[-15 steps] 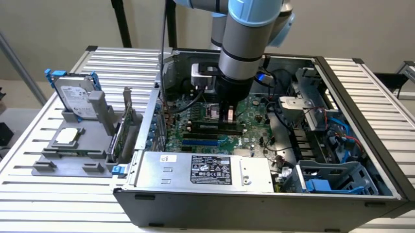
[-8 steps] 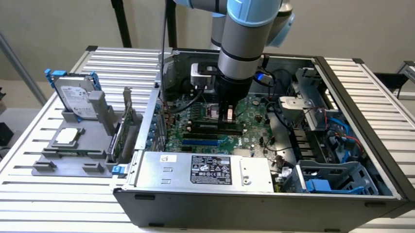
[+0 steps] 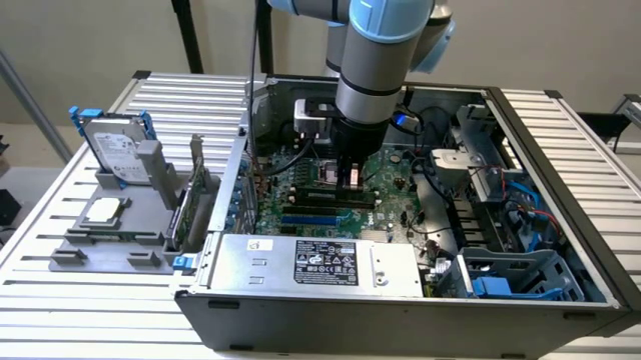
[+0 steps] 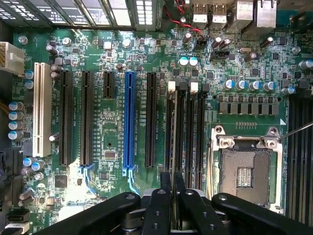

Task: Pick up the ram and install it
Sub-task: 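Insert the ram into the slot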

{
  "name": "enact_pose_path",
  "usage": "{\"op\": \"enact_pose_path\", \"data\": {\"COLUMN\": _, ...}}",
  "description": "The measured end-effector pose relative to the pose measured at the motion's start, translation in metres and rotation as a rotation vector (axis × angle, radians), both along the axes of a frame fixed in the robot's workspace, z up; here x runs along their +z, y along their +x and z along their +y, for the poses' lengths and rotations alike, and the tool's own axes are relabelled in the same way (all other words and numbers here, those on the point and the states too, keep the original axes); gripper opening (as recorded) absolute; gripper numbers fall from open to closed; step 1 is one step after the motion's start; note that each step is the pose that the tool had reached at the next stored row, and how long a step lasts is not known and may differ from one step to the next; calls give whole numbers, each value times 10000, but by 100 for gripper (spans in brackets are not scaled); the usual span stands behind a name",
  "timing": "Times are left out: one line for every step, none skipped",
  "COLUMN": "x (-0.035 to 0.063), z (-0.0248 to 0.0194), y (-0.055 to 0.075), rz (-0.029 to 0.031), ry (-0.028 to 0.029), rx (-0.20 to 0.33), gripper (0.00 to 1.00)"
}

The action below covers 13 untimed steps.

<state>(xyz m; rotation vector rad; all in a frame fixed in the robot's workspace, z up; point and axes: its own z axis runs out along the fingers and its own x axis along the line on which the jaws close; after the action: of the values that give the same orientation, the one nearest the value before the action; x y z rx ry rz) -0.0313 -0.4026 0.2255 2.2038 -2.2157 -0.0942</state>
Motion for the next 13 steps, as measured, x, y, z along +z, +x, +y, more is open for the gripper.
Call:
{"op": "enact_pose_path", "data": {"x": -1, "z": 2, "y": 0, "rz": 1, "ry": -14, "rx": 3, "gripper": 14}}
{"op": "enact_pose_path", "data": {"x": -1, "z": 4, "y": 0, "rz": 1, "ry": -23, "rx": 5, "gripper": 14}}
{"op": "enact_pose_path", "data": {"x": -1, "z": 4, "y": 0, "rz": 1, "ry": -30, "rx": 8, "gripper": 14}}
{"op": "enact_pose_path", "data": {"x": -1, "z": 4, "y": 0, "rz": 1, "ry": -36, "rx": 10, "gripper": 14}}
{"op": "enact_pose_path", "data": {"x": -1, "z": 4, "y": 0, "rz": 1, "ry": -39, "rx": 13, "gripper": 14}}
{"op": "enact_pose_path", "data": {"x": -1, "z": 4, "y": 0, "rz": 1, "ry": -43, "rx": 17, "gripper": 14}}
{"op": "enact_pose_path", "data": {"x": 0, "z": 4, "y": 0, "rz": 0, "ry": -47, "rx": 22, "gripper": 14}}
{"op": "enact_pose_path", "data": {"x": 2, "z": 4, "y": 1, "rz": 1, "ry": -52, "rx": 26, "gripper": 14}}
{"op": "enact_pose_path", "data": {"x": 3, "z": 5, "y": 2, "rz": 1, "ry": -53, "rx": 30, "gripper": 14}}
{"op": "enact_pose_path", "data": {"x": 4, "z": 5, "y": 4, "rz": 0, "ry": -53, "rx": 34, "gripper": 14}}
{"op": "enact_pose_path", "data": {"x": 4, "z": 5, "y": 5, "rz": 0, "ry": -53, "rx": 36, "gripper": 14}}
{"op": "enact_pose_path", "data": {"x": 5, "z": 4, "y": 6, "rz": 0, "ry": -57, "rx": 39, "gripper": 14}}
{"op": "enact_pose_path", "data": {"x": 7, "z": 4, "y": 7, "rz": 1, "ry": -60, "rx": 40, "gripper": 14}}
